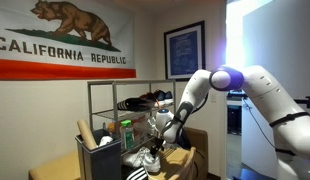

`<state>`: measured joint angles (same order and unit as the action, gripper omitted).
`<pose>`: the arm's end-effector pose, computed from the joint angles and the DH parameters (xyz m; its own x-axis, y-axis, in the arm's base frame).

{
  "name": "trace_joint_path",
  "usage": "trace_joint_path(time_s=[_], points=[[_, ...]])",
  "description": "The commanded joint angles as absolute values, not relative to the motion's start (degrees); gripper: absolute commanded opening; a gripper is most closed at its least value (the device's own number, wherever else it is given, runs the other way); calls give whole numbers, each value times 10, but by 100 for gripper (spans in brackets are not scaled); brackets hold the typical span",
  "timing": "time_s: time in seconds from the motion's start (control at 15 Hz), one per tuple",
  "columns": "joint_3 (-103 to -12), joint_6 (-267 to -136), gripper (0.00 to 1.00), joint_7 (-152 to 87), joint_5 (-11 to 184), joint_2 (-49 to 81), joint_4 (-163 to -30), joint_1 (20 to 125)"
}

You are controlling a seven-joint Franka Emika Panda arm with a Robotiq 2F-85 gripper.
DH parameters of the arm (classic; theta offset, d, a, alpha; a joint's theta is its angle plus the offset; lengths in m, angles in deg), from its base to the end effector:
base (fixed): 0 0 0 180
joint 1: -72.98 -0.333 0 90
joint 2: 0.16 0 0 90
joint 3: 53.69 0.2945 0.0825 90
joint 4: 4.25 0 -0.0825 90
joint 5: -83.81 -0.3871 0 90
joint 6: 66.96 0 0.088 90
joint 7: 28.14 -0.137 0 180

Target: Take the white shoe and position it on the shoe rack alongside the other white shoe

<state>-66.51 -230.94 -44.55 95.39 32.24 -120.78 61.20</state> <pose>0.6199 -0.0032 0.1458 0.9565 -0.0427 0.2885 -0.0879 -0.9854 0.1457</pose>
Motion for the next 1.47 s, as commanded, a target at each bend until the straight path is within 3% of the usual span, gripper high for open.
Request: trace_joint_path(time_s=[0.0, 0.2, 0.27, 0.33, 0.93, 1.07, 1.4], points=[[-694, -2326, 100, -477, 960, 342, -1194, 586], [-705, -2322, 100, -488, 957, 352, -1193, 576], [-708, -2320, 75, -489, 956, 355, -1193, 575], [-708, -2322, 74, -488, 955, 357, -1194, 575], [-696, -2313, 5, -485, 947, 365, -1184, 577], [-691, -2307, 2, -481, 946, 365, -1182, 579], [-675, -2276, 5, -465, 940, 356, -1179, 593]])
